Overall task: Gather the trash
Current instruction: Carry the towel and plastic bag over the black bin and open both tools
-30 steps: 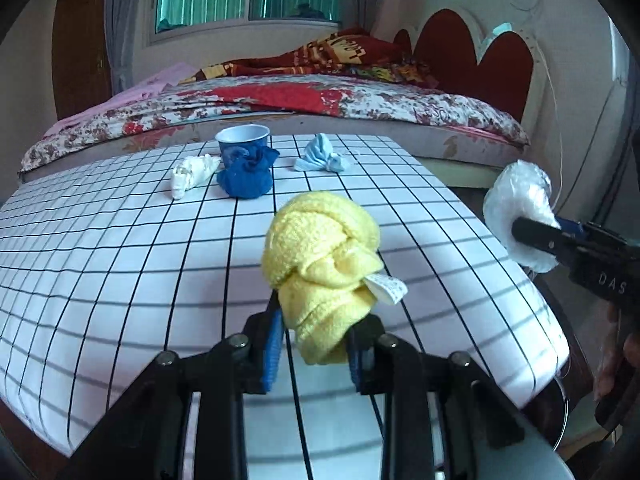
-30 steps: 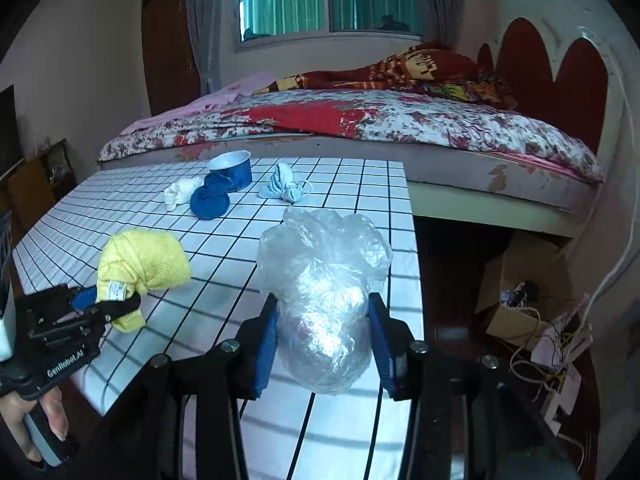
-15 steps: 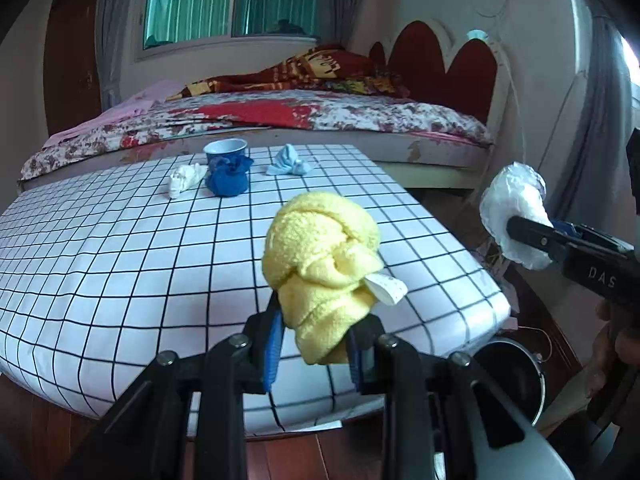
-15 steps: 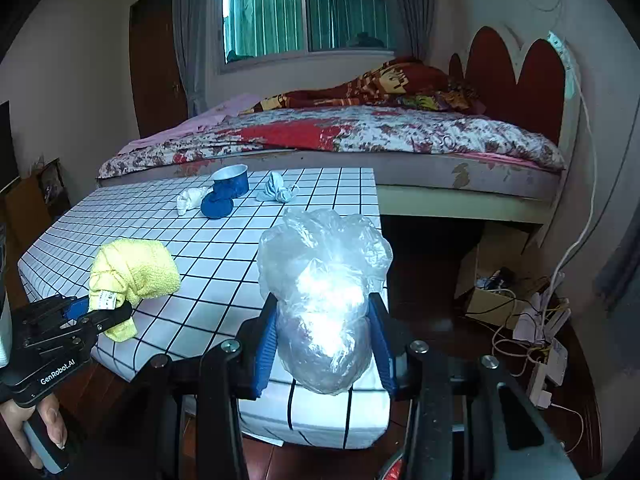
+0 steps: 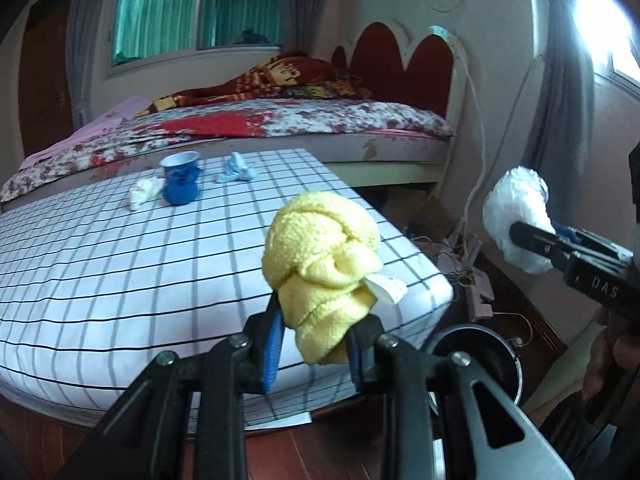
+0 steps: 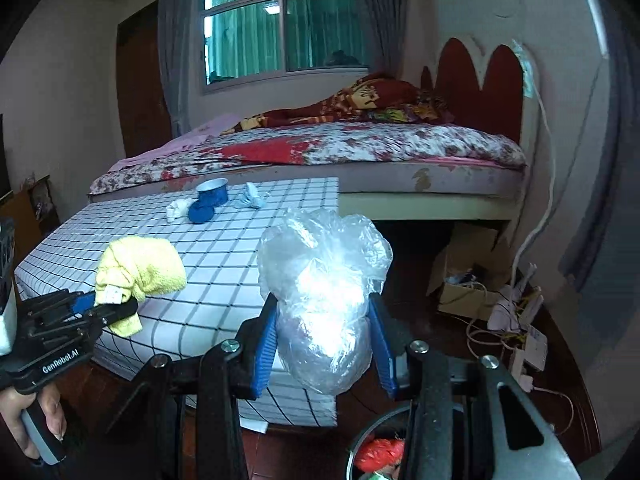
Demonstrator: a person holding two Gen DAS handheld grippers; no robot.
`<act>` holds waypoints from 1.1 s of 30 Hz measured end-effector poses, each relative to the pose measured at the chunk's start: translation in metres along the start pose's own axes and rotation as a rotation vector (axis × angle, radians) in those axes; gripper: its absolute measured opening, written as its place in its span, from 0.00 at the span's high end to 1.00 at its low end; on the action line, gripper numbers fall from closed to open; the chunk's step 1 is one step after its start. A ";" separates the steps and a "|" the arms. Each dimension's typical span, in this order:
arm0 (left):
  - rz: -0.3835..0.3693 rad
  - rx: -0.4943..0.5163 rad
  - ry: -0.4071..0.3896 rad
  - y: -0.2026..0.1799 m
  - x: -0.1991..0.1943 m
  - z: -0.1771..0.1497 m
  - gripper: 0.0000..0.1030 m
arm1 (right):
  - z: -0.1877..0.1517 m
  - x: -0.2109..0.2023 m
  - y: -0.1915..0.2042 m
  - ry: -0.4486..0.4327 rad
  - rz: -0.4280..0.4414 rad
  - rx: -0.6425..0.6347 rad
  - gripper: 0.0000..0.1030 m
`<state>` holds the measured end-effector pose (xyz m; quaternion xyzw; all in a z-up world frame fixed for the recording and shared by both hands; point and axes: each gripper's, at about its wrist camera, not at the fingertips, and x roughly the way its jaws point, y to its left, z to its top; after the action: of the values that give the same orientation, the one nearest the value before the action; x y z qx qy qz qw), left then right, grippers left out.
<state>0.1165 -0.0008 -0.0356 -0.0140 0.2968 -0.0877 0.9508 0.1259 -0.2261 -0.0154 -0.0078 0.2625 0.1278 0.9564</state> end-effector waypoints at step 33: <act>-0.267 0.240 0.178 -0.158 0.051 -0.049 0.73 | -0.099 -0.034 -0.132 0.166 -0.191 0.144 0.57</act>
<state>0.1053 -0.1635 -0.0921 0.0678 0.3628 -0.2486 0.8955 0.0815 -0.3695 -0.0904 0.0255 0.3471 0.0160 0.9374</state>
